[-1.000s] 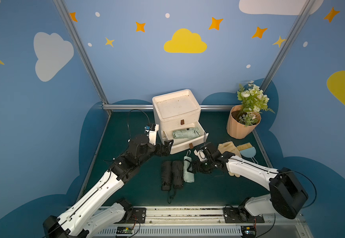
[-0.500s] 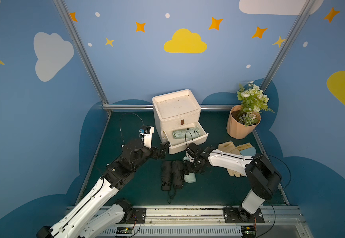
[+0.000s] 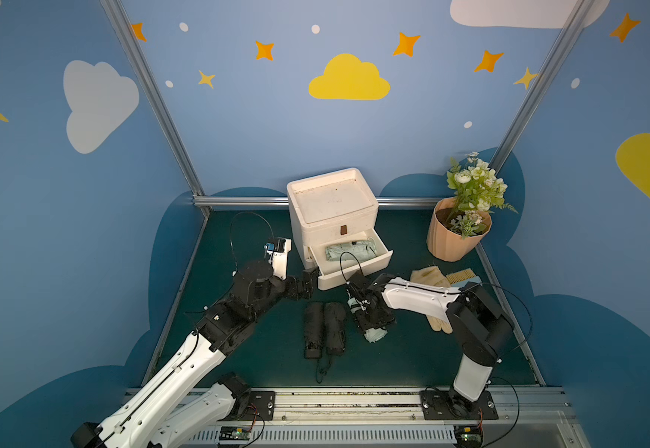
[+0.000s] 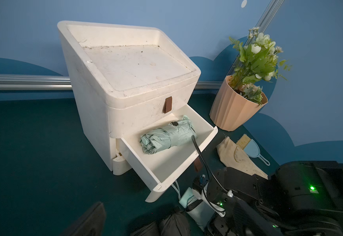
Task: Place the umbrella in the drawer by color
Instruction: Pick up the umbrella from the center of the board.
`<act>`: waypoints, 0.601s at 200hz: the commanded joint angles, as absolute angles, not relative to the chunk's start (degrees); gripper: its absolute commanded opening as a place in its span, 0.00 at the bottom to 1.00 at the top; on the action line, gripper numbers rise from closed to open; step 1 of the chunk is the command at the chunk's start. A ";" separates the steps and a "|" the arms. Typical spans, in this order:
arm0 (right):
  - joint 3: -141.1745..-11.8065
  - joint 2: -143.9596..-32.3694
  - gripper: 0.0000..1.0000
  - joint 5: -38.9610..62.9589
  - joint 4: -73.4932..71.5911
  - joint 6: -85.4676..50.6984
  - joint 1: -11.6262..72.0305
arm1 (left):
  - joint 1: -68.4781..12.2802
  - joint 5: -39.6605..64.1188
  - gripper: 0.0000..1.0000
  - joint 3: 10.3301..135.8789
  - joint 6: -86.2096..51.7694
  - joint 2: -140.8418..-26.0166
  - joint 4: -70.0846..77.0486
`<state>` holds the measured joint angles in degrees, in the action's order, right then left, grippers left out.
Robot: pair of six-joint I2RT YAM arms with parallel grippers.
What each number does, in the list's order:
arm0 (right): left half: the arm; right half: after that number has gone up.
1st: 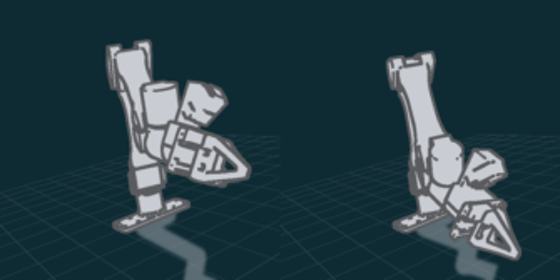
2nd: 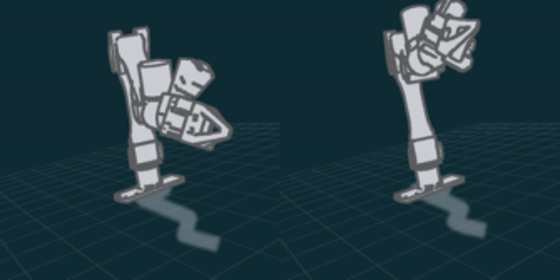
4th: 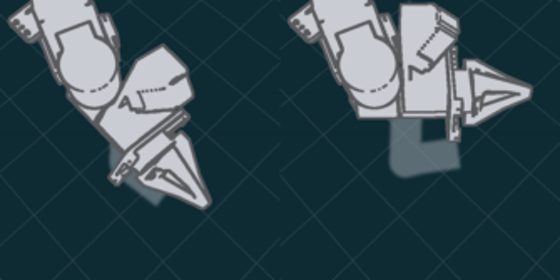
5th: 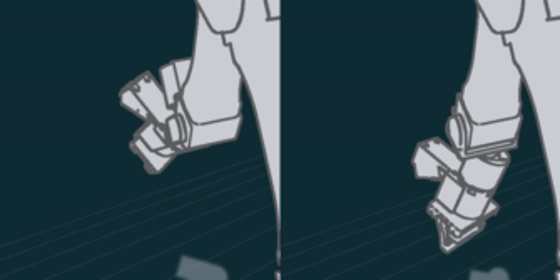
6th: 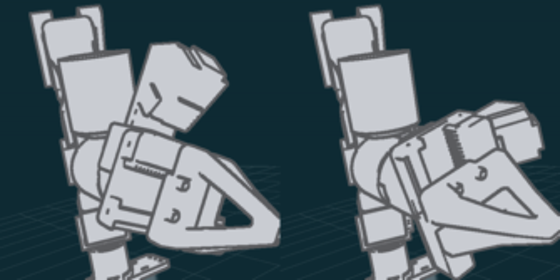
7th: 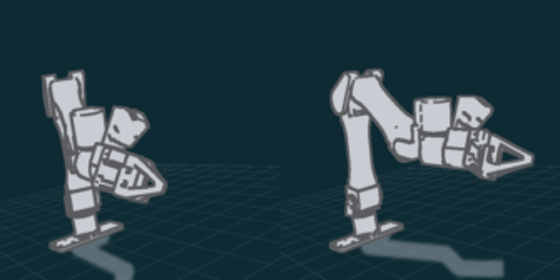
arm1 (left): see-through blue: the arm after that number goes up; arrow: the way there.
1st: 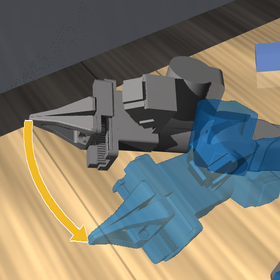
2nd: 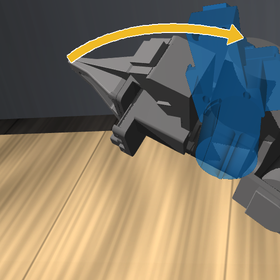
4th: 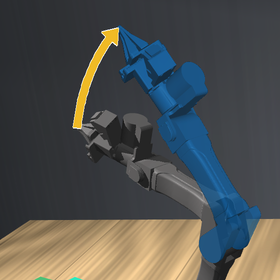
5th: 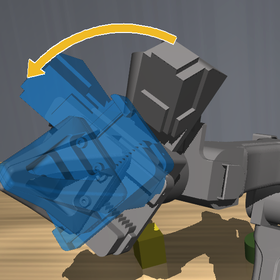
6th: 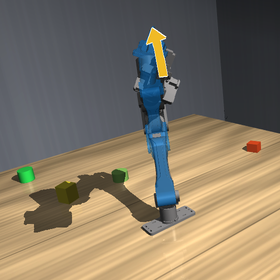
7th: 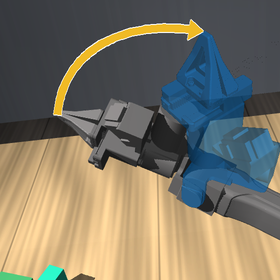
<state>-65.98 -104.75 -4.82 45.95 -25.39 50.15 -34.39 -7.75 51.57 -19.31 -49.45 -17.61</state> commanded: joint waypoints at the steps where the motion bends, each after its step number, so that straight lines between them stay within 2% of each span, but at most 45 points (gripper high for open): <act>1: -67.28 -108.19 0.77 -6.17 48.65 -23.48 51.30 | -34.17 -8.52 1.00 51.73 -18.67 -49.17 -18.04; 19: -67.51 -109.46 0.74 -5.48 48.36 -23.45 51.76 | -34.19 -8.87 1.00 51.68 -18.62 -49.13 -18.28; 41: -66.38 -107.58 0.56 -3.85 46.85 -23.63 51.61 | -34.18 -8.88 1.00 51.78 -18.65 -49.30 -18.08; 53: -64.92 -104.84 0.50 -2.58 44.98 -23.68 51.26 | -34.25 -8.41 1.00 51.85 -18.85 -49.61 -17.90; 90: -60.50 -92.69 0.47 4.01 38.23 -21.15 48.89 | -34.19 -4.43 1.00 51.19 -20.81 -50.69 -14.77; 120: -55.90 -79.73 0.43 13.77 29.97 -18.38 45.62 | -34.19 0.28 1.00 49.43 -23.13 -50.85 -9.81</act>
